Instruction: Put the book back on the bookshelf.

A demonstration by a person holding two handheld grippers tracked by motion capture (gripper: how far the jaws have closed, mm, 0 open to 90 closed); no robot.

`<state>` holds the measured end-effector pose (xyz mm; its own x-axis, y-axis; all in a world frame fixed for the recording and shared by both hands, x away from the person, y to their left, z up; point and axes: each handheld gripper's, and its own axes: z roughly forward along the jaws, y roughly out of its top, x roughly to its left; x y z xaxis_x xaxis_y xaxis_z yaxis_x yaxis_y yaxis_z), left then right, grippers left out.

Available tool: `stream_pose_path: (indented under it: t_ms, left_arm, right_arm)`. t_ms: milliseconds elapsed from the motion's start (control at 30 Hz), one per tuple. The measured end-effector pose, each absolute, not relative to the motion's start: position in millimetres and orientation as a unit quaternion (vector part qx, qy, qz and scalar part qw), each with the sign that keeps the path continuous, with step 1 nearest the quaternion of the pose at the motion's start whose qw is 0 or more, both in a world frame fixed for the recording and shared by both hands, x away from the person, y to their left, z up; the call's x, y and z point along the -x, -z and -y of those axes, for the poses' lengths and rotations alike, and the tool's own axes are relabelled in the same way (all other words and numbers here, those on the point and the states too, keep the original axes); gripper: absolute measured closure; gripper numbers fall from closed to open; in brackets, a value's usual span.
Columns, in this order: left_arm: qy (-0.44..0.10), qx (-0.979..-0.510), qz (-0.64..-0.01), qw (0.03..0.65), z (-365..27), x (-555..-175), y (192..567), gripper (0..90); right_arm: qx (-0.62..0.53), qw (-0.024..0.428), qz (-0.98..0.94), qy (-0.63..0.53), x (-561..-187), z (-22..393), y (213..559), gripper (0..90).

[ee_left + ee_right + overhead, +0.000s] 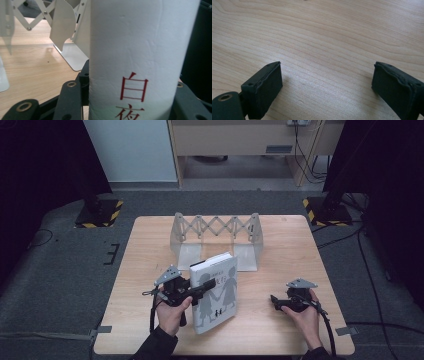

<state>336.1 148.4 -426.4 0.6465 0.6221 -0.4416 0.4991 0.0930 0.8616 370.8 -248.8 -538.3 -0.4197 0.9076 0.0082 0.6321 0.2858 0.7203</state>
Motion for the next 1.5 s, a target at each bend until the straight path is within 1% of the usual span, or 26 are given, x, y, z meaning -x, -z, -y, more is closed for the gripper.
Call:
stream_pose_path:
  t_ms: [433,767,967,1167,1500]
  left_arm:
    - [-0.078,-0.652,-0.436,0.615,-174.3,-344.9,414.2,51.7]
    - [-0.108,-0.639,-0.462,0.606,-197.5,-360.7,407.4,51.7]
    - [-0.116,-0.628,-0.473,0.607,-203.8,-373.0,401.9,51.7]
    - [-0.136,-0.624,-0.483,0.599,-205.9,-387.6,394.6,51.7]
    - [-0.152,-0.609,-0.498,0.598,-208.8,-407.4,392.0,51.7]
  right_arm:
    - [-0.5,0.208,-0.773,-0.33,-371.3,249.0,538.4,8.1]
    - [-0.501,0.205,-0.774,-0.329,-371.7,249.4,538.4,7.1]
    - [-0.5,0.205,-0.774,-0.329,-371.7,249.5,538.4,7.1]
    - [-0.5,0.205,-0.774,-0.329,-371.7,249.5,538.4,7.1]
    - [-0.5,0.205,-0.774,-0.329,-371.7,249.5,538.4,7.1]
